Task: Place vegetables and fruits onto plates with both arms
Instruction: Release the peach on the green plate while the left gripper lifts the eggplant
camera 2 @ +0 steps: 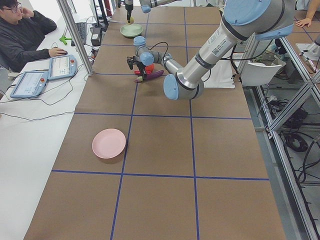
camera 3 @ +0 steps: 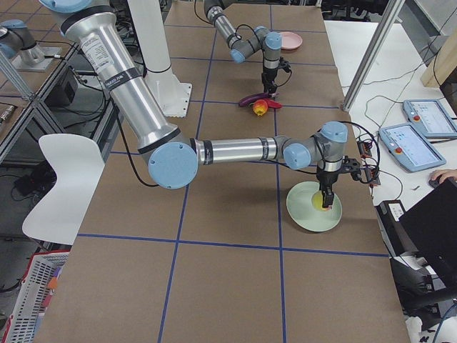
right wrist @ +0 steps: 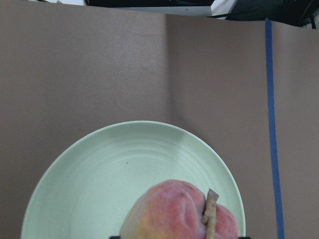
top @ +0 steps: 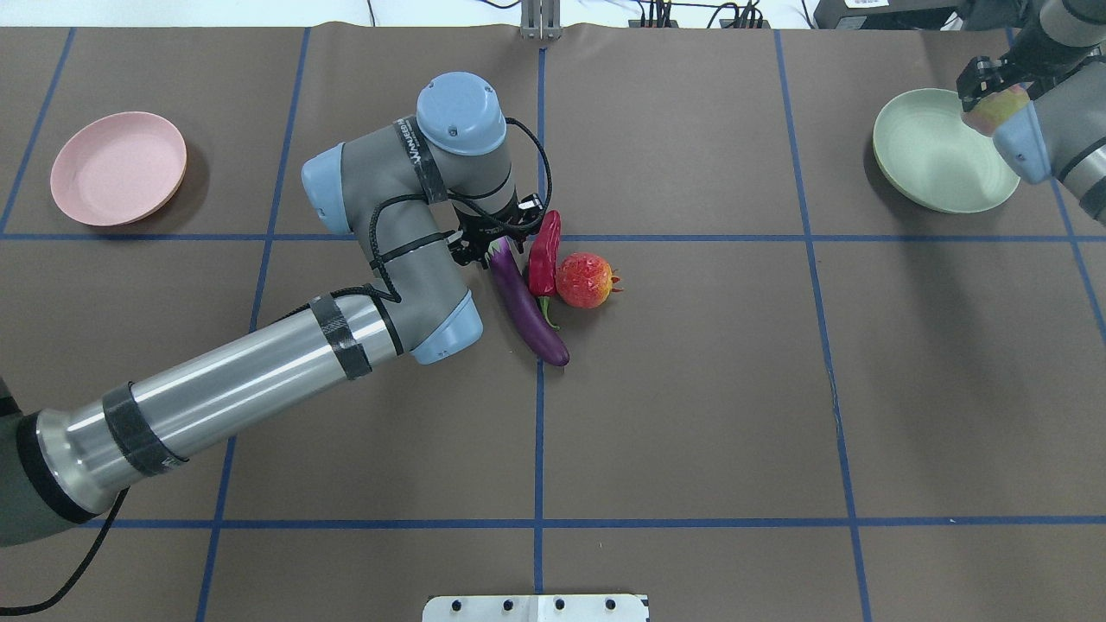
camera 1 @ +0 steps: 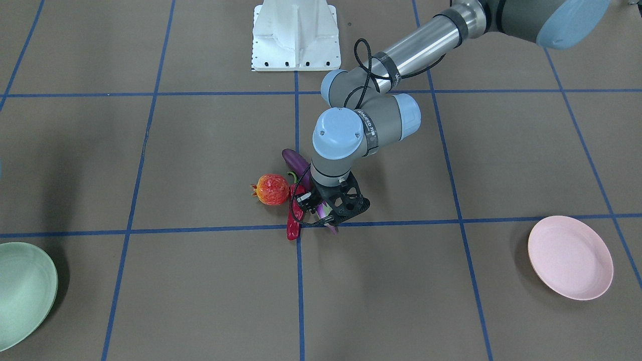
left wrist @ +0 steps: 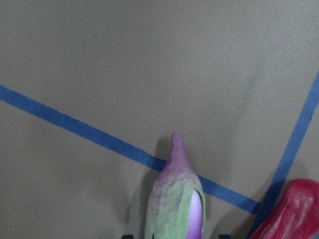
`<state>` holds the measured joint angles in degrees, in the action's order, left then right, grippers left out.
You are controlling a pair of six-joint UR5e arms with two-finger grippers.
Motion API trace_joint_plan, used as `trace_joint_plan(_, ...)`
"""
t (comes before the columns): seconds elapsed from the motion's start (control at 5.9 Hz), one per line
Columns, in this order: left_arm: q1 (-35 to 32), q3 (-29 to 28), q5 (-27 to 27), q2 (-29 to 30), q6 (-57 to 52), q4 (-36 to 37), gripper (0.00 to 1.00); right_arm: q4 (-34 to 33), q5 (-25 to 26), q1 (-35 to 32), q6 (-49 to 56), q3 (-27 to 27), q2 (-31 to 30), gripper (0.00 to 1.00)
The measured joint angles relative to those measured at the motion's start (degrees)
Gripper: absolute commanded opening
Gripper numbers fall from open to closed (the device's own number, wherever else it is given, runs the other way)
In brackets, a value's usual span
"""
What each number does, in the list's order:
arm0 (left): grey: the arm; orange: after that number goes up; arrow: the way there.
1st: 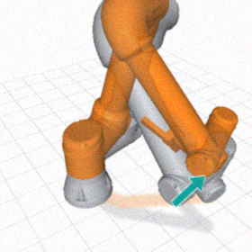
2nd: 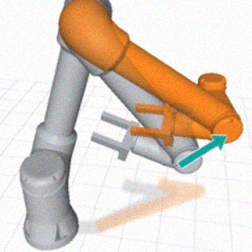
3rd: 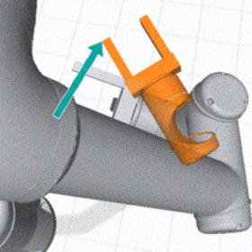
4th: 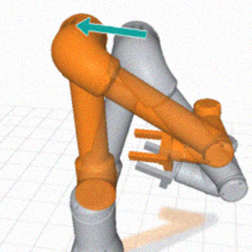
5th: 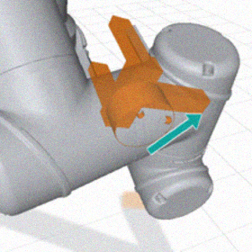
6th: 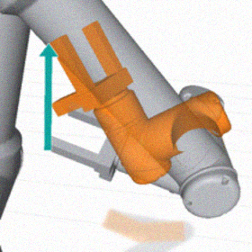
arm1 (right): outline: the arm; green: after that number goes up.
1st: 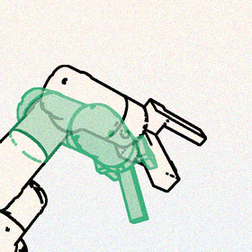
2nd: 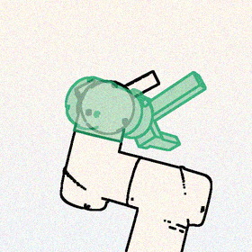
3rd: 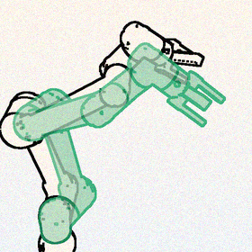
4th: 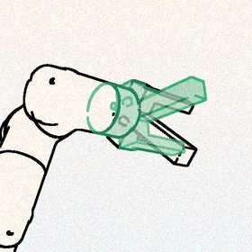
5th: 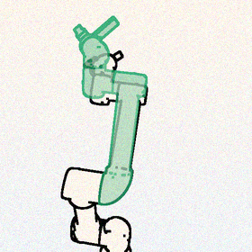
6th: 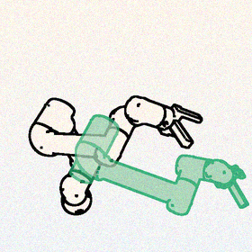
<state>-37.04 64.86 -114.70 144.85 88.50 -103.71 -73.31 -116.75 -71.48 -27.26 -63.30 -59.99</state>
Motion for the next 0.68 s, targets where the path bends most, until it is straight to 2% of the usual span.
trace_joint_plan(0.17, 0.0, 0.0, 0.0, 0.0, 0.0, 0.1, 0.00, 0.0, -0.1, 0.8, 0.3, 0.2, -0.4, 0.00)
trace_joint_plan(0.34, 0.0, 0.0, 0.0, 0.0, 0.2, 0.1, 0.00, 0.0, 0.1, 1.6, 0.8, 0.3, -1.3, 0.00)
trace_joint_plan(0.68, -1.6, 0.4, -0.3, 0.1, 0.8, 0.6, 0.00, -0.1, 3.8, 3.2, 1.3, 0.5, -2.5, 0.00)
